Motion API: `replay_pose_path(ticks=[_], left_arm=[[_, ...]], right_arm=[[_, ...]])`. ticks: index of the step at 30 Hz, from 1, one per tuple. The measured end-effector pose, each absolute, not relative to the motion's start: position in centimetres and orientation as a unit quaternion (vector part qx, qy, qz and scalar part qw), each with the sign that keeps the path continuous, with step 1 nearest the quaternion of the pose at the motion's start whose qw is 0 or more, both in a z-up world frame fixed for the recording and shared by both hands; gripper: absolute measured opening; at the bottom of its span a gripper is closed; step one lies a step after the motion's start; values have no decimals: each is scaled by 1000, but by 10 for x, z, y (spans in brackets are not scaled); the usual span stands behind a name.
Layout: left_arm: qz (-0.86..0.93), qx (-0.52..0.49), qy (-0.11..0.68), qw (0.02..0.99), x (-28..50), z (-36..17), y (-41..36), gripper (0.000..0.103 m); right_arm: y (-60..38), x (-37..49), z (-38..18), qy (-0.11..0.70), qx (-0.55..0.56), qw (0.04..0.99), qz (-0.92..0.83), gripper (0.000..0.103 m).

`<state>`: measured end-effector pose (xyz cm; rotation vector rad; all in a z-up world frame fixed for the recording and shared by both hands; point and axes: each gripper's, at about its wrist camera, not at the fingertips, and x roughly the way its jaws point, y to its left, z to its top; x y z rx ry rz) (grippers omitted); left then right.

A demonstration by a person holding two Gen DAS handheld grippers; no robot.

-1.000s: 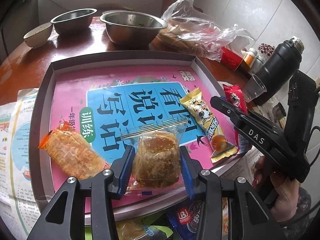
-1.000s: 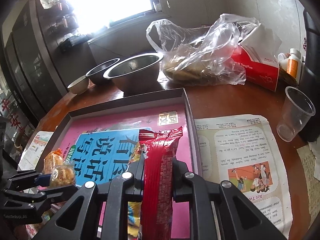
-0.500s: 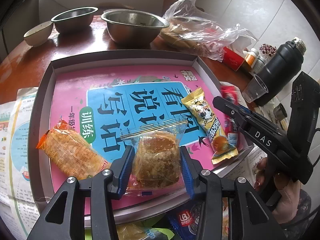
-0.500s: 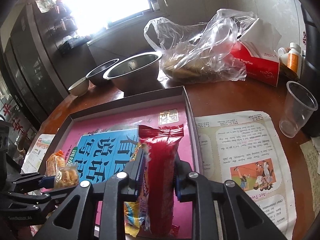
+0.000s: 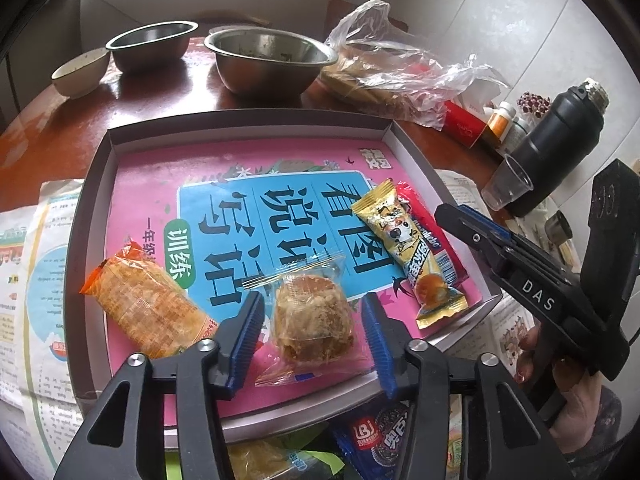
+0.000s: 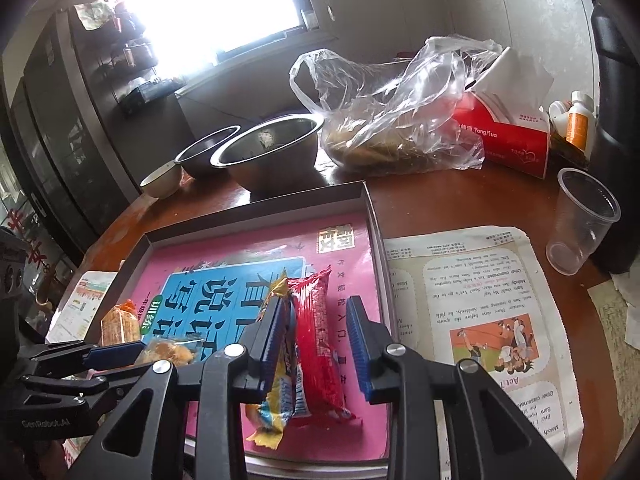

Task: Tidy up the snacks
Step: 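Open both tools and withdraw from the tray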

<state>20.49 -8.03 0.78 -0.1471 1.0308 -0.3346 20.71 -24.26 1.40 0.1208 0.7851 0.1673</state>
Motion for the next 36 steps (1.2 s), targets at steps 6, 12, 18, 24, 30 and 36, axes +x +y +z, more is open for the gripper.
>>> replay_pose_path(ticks=[6, 12, 18, 24, 30, 36], left_arm=[[-156, -73, 484, 858, 201, 14, -78, 55], [-150, -81, 476, 863, 195, 23, -70, 62], [-138, -84, 465, 871, 186, 35, -60, 66], [-128, -86, 455, 877, 176, 44, -53, 69], [-120, -94, 448, 881, 165, 51, -40, 71], [-112, -99, 439, 886, 153, 59, -28, 73]], right_arm=[[-243, 203, 16, 382, 62, 918, 85, 34], [-243, 197, 21, 378, 66, 919, 92, 41], [-241, 192, 25, 374, 67, 920, 97, 42], [-237, 184, 31, 367, 66, 922, 106, 44], [-232, 173, 40, 358, 63, 925, 113, 48], [-228, 162, 47, 351, 62, 927, 118, 49]])
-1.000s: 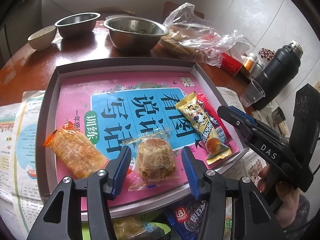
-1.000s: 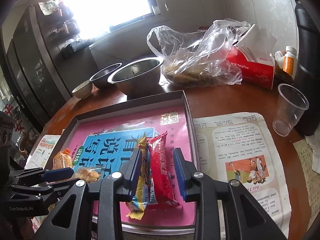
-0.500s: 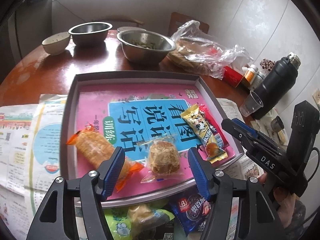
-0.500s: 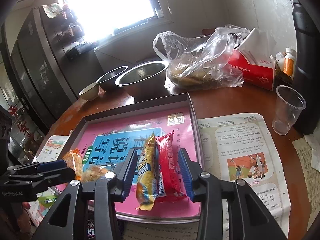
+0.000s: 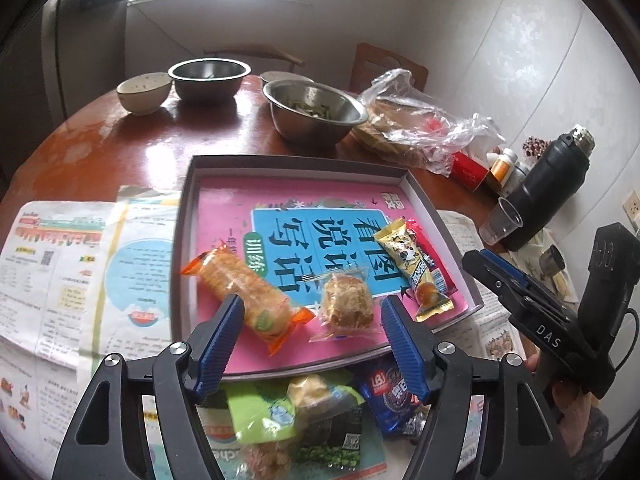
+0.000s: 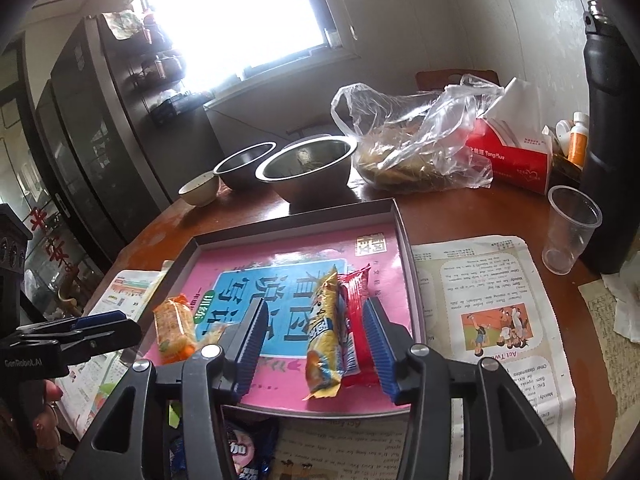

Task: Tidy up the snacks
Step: 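Open both tools and withdraw from the tray, then move both tools back toward the snacks lying on the newspaper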

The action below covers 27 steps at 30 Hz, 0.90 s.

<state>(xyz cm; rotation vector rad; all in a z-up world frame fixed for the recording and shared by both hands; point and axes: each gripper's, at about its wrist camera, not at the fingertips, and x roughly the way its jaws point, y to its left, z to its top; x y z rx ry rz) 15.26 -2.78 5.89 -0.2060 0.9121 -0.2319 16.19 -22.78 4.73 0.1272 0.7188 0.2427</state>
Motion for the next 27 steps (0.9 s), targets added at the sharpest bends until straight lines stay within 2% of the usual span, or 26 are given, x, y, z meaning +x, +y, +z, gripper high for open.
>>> replay_pose_path(ticks=[5, 23, 27], left_arm=[[-103, -102, 434, 889, 144, 63, -18, 73], [-87, -112, 421, 896, 106, 61, 12, 74], [-89, -108, 422, 896, 97, 58, 15, 74]], right_arm=[[-223, 152, 53, 344, 61, 929, 125, 53], [-203, 120, 61, 336, 48, 929, 146, 55], [-200, 113, 60, 337, 52, 928, 150, 60]])
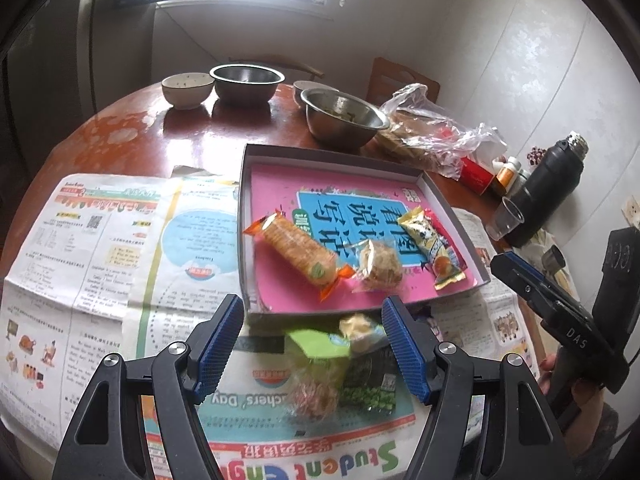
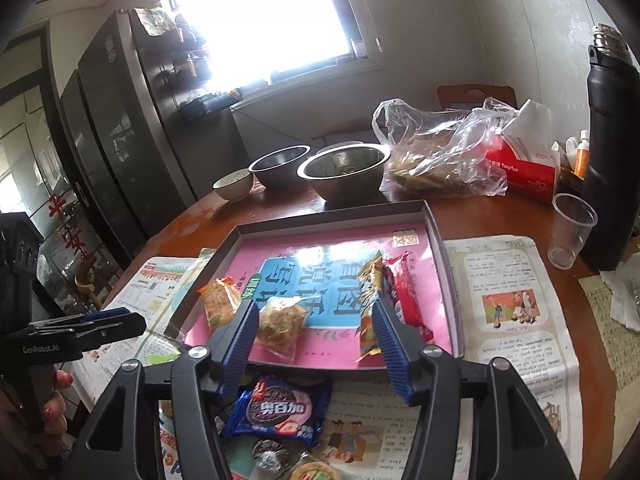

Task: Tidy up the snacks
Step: 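Move both tools back toward the snacks lying on the newspaper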

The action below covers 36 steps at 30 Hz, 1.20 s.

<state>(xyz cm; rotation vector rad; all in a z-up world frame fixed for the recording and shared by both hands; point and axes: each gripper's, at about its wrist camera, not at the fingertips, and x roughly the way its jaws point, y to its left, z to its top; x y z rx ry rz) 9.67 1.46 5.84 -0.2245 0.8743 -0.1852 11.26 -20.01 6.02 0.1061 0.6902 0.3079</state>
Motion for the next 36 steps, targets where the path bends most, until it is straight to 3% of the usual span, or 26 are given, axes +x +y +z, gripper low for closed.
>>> replay_pose_path(ticks=[13, 26, 36], left_arm=[[-81, -105, 422, 897, 71, 48, 28, 74], [-81, -92, 435, 892, 61, 36, 24, 74], [-93, -76, 460, 880, 63, 15, 12, 74]], right_arm=[[-182, 95, 51, 349, 43, 921, 164, 64], [-173, 94, 33, 379, 31, 910, 163, 75], [-165, 100, 12, 414, 28, 895, 165, 76]])
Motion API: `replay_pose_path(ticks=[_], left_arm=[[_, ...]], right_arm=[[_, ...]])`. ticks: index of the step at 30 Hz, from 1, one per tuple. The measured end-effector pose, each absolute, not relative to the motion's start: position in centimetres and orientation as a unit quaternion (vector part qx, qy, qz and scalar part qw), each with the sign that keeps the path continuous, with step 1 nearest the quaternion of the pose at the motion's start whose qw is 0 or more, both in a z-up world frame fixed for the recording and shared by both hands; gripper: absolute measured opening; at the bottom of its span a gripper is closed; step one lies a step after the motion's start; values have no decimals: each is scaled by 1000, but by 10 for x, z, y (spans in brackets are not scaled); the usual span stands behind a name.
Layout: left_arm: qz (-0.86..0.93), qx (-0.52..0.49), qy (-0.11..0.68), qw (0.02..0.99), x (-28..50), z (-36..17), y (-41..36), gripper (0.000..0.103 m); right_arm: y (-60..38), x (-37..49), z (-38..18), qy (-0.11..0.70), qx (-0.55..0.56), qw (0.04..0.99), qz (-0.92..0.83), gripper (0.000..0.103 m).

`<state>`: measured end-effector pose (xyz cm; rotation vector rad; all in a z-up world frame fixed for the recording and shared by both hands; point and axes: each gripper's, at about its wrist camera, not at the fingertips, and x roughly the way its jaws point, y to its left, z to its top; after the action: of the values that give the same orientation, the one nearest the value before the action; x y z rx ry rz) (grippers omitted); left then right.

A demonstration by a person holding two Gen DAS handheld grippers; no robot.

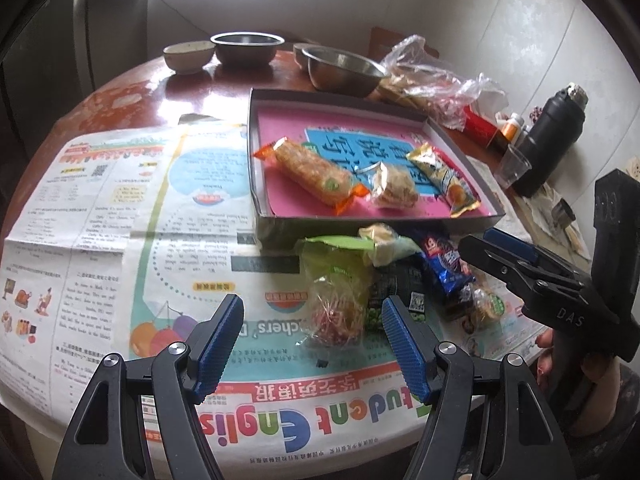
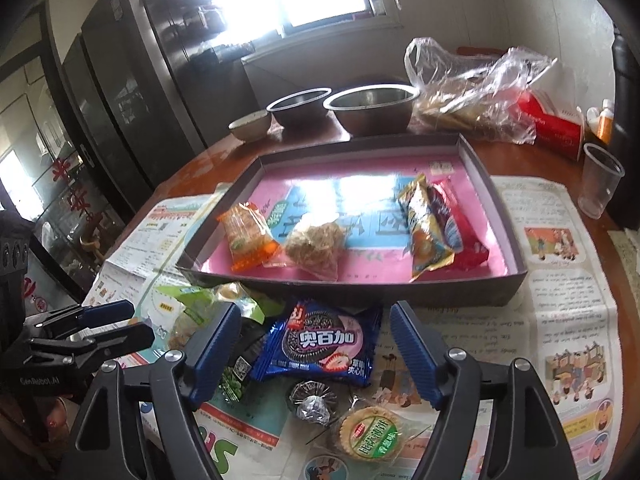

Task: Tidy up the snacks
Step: 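Move both tools back toward the snacks lying on the newspaper, then grasp the clear bag with red contents with the left tool while the right tool grasps the blue cookie pack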

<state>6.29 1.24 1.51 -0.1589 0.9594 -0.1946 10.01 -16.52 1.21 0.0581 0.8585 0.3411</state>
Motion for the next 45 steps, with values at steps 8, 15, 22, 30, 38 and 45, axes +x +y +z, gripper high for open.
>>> replay_pose_path(ticks=[8, 15, 22, 30, 38, 45], left_arm=[[-99, -67, 480, 869, 72, -1, 1, 74], [-97, -68, 492, 862, 79, -12, -1, 74], [-97, -70, 500, 858, 84, -19, -2, 74], [-96, -76, 498, 858, 88, -22, -1, 73], [-101, -90, 492, 860, 87, -20, 0, 73], [-105, -93, 492, 859, 86, -21, 1, 54]], right_arm=[[-159, 107, -4, 437, 21, 884, 162, 76], [-154, 114, -14, 451, 15, 879, 155, 76], [-154, 119, -24, 466, 14, 872, 147, 76], [-157, 119, -26, 459, -13, 878, 137, 74], [-145, 114, -29, 452, -69, 880, 127, 73], [-142, 110, -29, 441, -90, 882, 138, 65]])
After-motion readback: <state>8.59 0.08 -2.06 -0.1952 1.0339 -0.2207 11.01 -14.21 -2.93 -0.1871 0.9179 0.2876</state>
